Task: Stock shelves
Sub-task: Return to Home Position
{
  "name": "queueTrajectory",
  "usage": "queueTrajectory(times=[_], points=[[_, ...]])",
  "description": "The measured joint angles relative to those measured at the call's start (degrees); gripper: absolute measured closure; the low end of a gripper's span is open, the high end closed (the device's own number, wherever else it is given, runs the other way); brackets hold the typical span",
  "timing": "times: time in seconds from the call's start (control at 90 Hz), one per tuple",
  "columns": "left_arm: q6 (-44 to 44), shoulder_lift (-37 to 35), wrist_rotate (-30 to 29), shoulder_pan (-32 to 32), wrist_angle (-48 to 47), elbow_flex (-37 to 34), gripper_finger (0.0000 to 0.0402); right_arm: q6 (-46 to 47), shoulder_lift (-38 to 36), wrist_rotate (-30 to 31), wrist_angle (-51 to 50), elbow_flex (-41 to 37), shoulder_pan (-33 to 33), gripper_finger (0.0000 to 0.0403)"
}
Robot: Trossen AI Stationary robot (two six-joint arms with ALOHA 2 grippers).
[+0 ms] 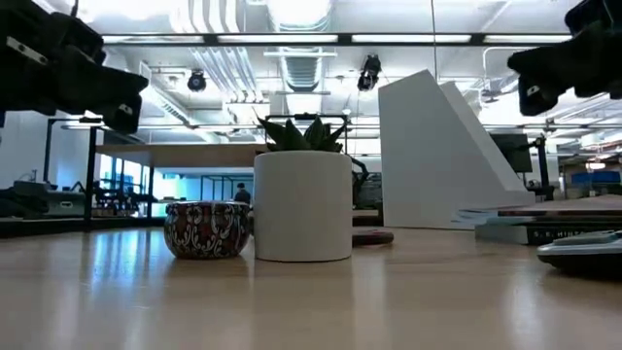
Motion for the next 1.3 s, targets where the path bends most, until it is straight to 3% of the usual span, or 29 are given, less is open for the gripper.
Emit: queueTrajectory(times=[0.233, 1.3], points=[[-2.6, 1.0, -4.2, 0.0, 0.0, 0.0, 0.0395, -1.0, 0.5, 0.5, -2.8, 0.0, 0.0, 0.0395], [-2.3, 8.2, -4.4, 0.0, 0.0, 0.0, 0.0395, 0.6, 0.5, 0.6, -2.9, 0.0, 0.0, 0.0394]])
